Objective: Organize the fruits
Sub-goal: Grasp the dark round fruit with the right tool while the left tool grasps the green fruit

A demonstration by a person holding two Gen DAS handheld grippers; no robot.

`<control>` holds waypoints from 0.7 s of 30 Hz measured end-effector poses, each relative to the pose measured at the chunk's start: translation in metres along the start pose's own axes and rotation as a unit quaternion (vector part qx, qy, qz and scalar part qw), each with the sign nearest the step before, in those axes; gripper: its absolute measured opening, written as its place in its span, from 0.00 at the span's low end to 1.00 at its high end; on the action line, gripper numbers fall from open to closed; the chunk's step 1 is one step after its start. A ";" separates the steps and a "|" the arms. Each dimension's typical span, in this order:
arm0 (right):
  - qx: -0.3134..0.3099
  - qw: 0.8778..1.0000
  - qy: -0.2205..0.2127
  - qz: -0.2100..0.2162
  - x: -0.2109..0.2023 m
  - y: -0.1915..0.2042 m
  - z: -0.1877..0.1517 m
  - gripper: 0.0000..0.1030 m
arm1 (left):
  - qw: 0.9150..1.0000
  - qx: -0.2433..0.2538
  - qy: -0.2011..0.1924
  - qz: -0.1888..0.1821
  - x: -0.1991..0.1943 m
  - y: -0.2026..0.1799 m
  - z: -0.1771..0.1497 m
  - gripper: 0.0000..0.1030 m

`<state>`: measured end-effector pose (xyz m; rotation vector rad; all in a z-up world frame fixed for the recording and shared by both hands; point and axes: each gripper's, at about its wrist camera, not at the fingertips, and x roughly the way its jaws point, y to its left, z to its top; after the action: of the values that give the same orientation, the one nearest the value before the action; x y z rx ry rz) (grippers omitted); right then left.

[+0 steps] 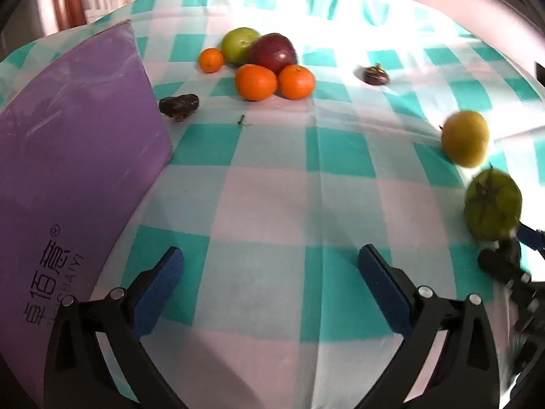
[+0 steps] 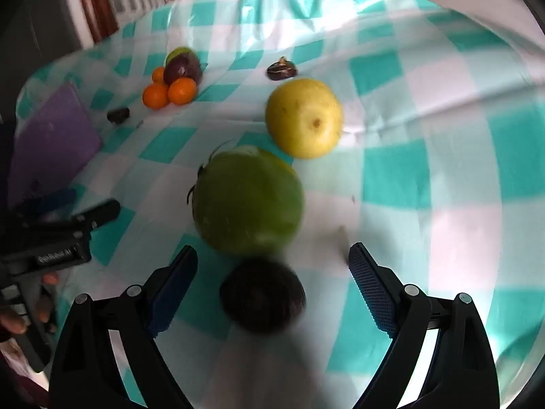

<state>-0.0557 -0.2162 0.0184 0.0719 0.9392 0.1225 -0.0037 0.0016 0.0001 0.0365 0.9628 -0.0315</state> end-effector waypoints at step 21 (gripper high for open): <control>-0.053 0.998 -0.009 -0.011 -0.015 -0.003 -0.016 0.39 | 0.989 0.117 -0.003 -0.090 -0.008 -0.065 0.006 0.93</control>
<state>-0.0769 -0.2215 0.0210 -0.0350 0.9127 0.1515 -0.0059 -0.0639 0.0088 0.1669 0.9501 -0.3108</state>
